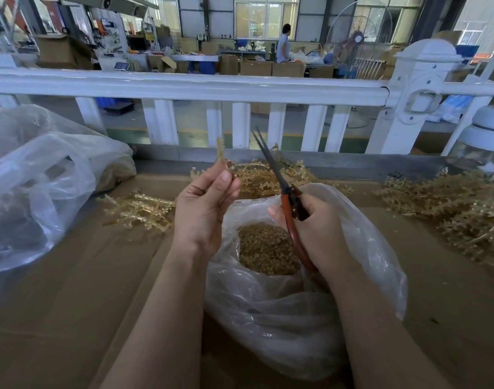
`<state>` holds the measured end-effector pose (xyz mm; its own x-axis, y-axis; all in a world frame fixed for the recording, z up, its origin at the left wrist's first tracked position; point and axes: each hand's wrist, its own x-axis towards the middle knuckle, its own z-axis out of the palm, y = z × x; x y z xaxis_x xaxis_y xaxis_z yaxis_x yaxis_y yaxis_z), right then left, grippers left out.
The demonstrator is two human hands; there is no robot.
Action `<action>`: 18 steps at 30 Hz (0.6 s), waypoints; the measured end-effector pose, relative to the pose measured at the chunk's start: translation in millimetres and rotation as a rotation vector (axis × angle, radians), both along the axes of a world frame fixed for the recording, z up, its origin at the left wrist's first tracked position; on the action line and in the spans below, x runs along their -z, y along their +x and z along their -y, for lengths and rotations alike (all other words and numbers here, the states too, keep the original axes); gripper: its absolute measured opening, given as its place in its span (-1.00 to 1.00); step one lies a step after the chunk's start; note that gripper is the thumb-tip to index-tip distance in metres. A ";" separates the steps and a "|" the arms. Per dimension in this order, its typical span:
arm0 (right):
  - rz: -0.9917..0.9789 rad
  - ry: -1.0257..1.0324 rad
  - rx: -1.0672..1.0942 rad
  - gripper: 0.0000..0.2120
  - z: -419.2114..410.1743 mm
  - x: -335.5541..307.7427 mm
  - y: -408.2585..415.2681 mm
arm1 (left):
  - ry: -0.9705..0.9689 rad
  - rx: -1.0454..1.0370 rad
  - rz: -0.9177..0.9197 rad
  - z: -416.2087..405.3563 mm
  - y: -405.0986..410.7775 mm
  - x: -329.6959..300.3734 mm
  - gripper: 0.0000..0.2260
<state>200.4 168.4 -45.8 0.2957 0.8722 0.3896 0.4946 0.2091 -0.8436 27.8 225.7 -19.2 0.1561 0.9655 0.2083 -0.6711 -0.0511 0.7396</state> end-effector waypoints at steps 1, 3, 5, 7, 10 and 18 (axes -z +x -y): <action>0.037 -0.007 0.011 -0.59 -0.2 0.8 -0.7 | -0.007 0.000 -0.018 0.5 1.6 0.6 -0.71; 0.112 -0.026 0.031 -0.55 -0.1 1.8 -1.0 | -0.016 -0.006 -0.039 1.0 4.1 1.4 -0.70; 0.191 -0.047 0.055 -0.54 0.5 2.4 -1.5 | -0.021 -0.013 -0.053 1.2 5.6 0.5 -0.68; 0.273 -0.055 0.077 -0.53 1.4 3.1 -2.4 | -0.007 -0.016 -0.071 1.6 6.8 -0.1 -0.65; 0.376 -0.022 0.099 -0.52 2.1 3.1 -3.5 | 0.003 -0.041 -0.091 2.1 7.9 0.1 -0.69; 0.429 0.004 0.141 -0.43 4.2 1.5 -4.3 | 0.047 -0.067 -0.142 5.1 12.8 0.8 -0.83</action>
<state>196.1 164.2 -47.3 0.2228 0.8334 0.5058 0.8232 0.1171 -0.5556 40.6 220.6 -20.0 0.1228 0.9644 0.2344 -0.5540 -0.1293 0.8224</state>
